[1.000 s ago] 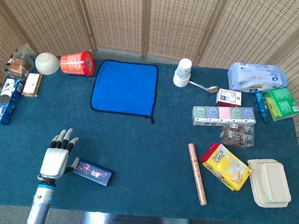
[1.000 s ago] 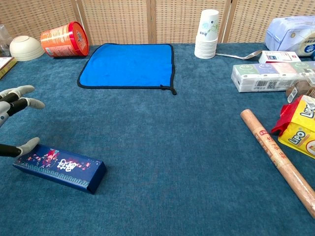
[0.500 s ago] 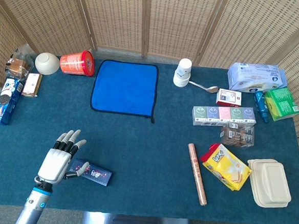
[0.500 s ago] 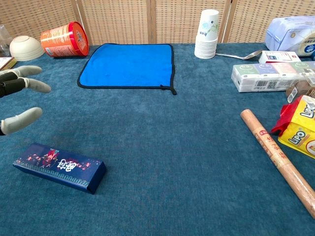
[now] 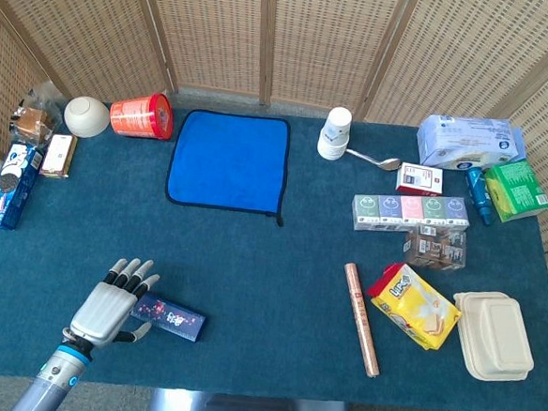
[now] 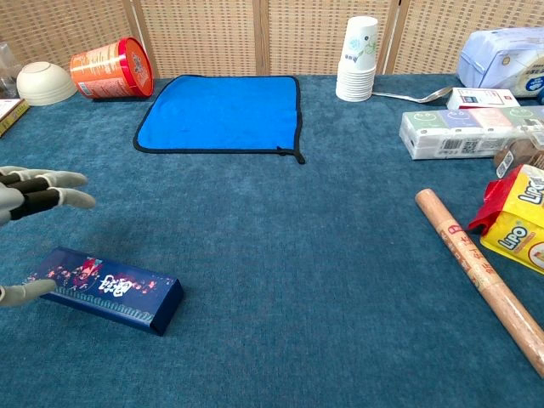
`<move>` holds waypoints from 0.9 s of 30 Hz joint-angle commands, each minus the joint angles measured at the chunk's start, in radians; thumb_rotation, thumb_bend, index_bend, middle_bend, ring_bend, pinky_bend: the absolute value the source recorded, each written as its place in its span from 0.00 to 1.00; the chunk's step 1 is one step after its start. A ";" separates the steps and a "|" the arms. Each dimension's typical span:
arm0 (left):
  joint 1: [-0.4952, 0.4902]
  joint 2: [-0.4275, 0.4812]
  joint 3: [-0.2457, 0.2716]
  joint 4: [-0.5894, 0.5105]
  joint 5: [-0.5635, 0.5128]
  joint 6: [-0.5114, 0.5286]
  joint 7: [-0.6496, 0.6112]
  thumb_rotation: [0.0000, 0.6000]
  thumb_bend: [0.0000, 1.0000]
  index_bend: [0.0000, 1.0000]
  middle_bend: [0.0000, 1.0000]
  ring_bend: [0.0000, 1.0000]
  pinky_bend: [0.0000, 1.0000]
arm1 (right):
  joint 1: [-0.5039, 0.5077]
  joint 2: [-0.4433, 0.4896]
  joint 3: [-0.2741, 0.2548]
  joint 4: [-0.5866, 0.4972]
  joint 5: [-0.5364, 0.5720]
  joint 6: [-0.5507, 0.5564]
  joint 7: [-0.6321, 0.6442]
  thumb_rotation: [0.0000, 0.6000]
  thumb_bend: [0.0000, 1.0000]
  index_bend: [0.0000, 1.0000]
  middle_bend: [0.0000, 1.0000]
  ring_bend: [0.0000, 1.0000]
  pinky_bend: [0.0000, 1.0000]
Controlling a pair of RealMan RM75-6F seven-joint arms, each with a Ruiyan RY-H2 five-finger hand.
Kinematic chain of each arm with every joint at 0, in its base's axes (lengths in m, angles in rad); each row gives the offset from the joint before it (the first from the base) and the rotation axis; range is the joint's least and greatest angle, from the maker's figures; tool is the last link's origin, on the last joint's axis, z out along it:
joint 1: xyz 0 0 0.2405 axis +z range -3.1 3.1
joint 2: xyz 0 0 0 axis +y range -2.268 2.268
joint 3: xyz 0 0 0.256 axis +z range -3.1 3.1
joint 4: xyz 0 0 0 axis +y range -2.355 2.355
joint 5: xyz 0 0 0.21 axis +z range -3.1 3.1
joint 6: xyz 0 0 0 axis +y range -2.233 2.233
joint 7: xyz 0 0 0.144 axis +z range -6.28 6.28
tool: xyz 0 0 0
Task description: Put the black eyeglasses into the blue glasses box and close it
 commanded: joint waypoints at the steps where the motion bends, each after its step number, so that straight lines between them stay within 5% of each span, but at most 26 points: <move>1: -0.015 -0.033 0.001 0.009 -0.009 0.004 0.024 0.77 0.26 0.08 0.00 0.00 0.04 | -0.001 0.000 0.001 0.001 0.002 0.002 0.002 0.70 0.44 0.16 0.29 0.25 0.25; 17: -0.032 -0.113 0.048 0.098 0.007 0.013 0.046 0.77 0.26 0.09 0.00 0.00 0.03 | -0.011 0.000 0.007 0.013 0.026 0.010 0.024 0.69 0.44 0.16 0.29 0.25 0.25; 27: -0.055 -0.162 0.039 0.138 0.012 0.013 0.070 0.78 0.26 0.29 0.00 0.00 0.03 | -0.026 0.002 0.008 0.018 0.038 0.023 0.036 0.69 0.44 0.16 0.29 0.25 0.25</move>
